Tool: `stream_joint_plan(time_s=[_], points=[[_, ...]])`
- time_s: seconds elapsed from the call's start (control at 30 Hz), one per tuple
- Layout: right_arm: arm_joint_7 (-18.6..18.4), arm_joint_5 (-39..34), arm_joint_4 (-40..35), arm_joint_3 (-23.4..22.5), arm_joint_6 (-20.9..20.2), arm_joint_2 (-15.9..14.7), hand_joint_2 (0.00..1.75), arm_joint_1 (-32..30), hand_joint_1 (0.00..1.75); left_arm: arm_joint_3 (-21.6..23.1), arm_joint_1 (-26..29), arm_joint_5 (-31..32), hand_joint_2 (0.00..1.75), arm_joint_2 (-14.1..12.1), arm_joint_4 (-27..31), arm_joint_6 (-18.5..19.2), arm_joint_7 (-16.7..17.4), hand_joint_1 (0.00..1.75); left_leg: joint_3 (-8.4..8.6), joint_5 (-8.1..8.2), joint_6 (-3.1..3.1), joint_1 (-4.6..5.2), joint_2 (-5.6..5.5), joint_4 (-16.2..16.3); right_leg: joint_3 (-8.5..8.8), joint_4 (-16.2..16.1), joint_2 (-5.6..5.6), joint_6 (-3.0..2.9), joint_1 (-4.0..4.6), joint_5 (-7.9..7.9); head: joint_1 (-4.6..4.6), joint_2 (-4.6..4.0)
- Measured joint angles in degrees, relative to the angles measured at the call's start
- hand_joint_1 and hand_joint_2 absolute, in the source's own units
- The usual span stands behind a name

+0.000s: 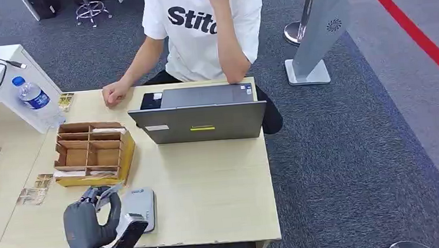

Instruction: Pass the card to the sensor for recognition and then transmit it.

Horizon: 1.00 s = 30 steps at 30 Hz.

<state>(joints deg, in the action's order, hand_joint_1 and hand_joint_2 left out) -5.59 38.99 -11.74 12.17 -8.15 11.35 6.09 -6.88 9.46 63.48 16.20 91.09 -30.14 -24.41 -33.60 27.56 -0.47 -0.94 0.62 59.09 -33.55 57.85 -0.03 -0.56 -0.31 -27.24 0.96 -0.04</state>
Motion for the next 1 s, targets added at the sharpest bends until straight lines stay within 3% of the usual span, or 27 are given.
stream_joint_plan(time_s=[0.2,0.47,0.53,0.57,0.6,0.67,0.73,0.8,0.97,1.0], points=[[1.7,0.0,0.0,2.6,-1.0,0.0,1.75,0.4,0.00,3.0,-7.3,1.4,1.75,-1.4,7.0,2.9,2.8,1.75,0.00,-0.06,-0.04,-0.02,-0.14,0.0,0.05,0.0,-0.07,-0.02,0.01,0.05,0.00,0.00],[2.3,0.0,0.0,4.8,-1.6,-0.1,1.75,0.5,0.00,3.7,-11.9,0.0,1.75,-2.4,9.2,4.0,3.9,1.75,0.03,-0.07,-0.05,-0.02,-0.15,0.0,0.04,0.0,-0.06,-0.03,0.01,0.05,-0.02,0.00],[2.7,0.0,0.0,5.6,-1.7,-0.1,1.75,0.5,0.00,3.6,-15.1,-2.4,1.75,-2.7,9.0,8.2,6.2,1.75,0.00,-0.07,-0.05,-0.01,-0.20,0.0,0.02,0.0,-0.09,-0.02,0.00,0.04,0.00,0.02],[2.7,0.0,0.0,6.0,-1.6,-0.1,1.75,0.5,0.00,3.3,-17.6,-2.5,1.75,-3.0,8.3,13.5,9.1,1.75,0.00,-0.10,-0.02,-0.01,-0.27,0.0,0.05,0.0,-0.18,-0.01,0.01,0.04,-0.02,0.02],[2.7,0.0,0.0,6.4,-1.5,-0.1,1.75,0.5,0.00,2.8,-20.4,-2.4,1.75,-3.6,6.5,18.8,12.4,1.75,-0.01,-0.13,-0.04,-0.01,-0.28,0.0,0.07,0.0,-0.22,-0.01,0.01,0.04,-0.11,0.02],[3.0,0.0,0.0,7.5,-1.5,-0.1,1.75,0.5,0.00,1.5,-26.9,-1.2,1.75,-5.0,0.6,22.7,16.6,1.75,-0.02,-0.19,-0.03,-0.02,-0.26,0.0,0.05,0.0,-0.21,-0.04,0.01,0.10,-0.09,0.02],[3.6,0.0,0.0,8.9,-1.6,-0.1,1.75,0.6,0.00,-0.6,-34.6,0.6,1.75,-6.9,-8.3,23.7,19.5,1.75,-0.02,-0.34,-0.10,-0.04,-0.25,0.0,0.03,0.1,-0.18,-0.15,0.02,0.25,-0.13,0.00],[4.2,0.0,0.0,10.0,-1.6,-0.1,1.75,0.6,0.00,-2.3,-40.3,2.6,1.75,-8.6,-15.7,23.6,20.2,1.75,0.01,-0.36,-0.13,-0.04,-0.10,0.0,0.01,0.1,0.01,-0.18,0.03,0.31,-0.06,0.00],[5.0,0.0,0.0,11.4,-1.7,-0.1,1.75,0.6,0.00,-5.8,-46.7,2.6,1.75,-9.5,-25.1,22.8,20.0,1.75,-0.03,-0.38,-0.15,-0.04,-0.14,0.0,0.00,0.1,-0.02,-0.17,0.03,0.29,-0.02,0.00],[5.0,0.0,0.0,11.5,-1.7,-0.1,1.75,0.6,0.00,-6.4,-47.2,2.6,1.75,-9.5,-25.7,22.8,19.9,0.70,-0.02,-0.36,-0.14,-0.03,-0.10,0.0,-0.01,0.1,0.03,-0.17,0.03,0.29,-0.02,0.00]])
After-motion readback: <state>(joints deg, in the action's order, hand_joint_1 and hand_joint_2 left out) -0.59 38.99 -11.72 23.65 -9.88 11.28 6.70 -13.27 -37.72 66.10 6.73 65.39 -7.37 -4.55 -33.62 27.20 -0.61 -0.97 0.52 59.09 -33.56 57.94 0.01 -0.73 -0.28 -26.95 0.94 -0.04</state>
